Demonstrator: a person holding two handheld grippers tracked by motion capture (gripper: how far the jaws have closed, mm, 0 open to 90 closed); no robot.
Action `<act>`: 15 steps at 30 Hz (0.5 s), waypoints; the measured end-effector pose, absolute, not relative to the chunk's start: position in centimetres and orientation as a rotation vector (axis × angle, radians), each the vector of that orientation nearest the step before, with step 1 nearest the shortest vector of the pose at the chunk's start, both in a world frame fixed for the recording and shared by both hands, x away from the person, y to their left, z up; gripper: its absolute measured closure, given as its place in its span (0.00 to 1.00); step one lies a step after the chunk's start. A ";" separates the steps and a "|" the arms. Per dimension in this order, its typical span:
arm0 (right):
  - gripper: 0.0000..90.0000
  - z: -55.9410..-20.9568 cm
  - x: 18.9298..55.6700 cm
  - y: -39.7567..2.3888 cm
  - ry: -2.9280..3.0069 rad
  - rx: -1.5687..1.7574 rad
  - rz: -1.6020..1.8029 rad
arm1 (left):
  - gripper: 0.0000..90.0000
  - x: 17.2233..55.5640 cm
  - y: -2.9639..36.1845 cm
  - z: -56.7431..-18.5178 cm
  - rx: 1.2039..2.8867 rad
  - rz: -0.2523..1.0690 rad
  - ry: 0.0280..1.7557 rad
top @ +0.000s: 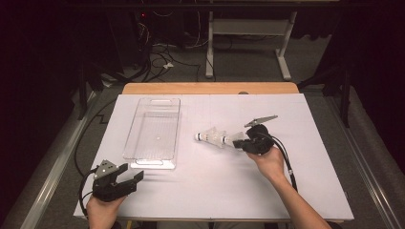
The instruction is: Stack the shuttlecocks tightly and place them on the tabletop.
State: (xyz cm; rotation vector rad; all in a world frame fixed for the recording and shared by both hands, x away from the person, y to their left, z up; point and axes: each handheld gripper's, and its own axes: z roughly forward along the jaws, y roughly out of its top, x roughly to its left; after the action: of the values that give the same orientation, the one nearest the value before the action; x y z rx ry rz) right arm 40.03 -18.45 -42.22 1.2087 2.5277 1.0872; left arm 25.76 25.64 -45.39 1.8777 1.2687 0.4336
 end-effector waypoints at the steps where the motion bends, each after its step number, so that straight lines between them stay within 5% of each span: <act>1: 1.00 -42.2 40.1 -18.4 2.529 1.209 1.085 | 0.35 25.8 25.6 -45.4 1.878 0.434 1.269; 15: 1.00 -42.4 40.4 -17.3 2.542 1.203 1.099 | 0.35 25.7 25.6 -45.4 1.882 0.433 1.267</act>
State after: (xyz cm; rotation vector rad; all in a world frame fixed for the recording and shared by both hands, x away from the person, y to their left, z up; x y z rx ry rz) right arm 40.44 -17.30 -42.36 1.2034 2.5424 1.0987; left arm 25.74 25.63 -45.37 1.8815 1.2671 0.4328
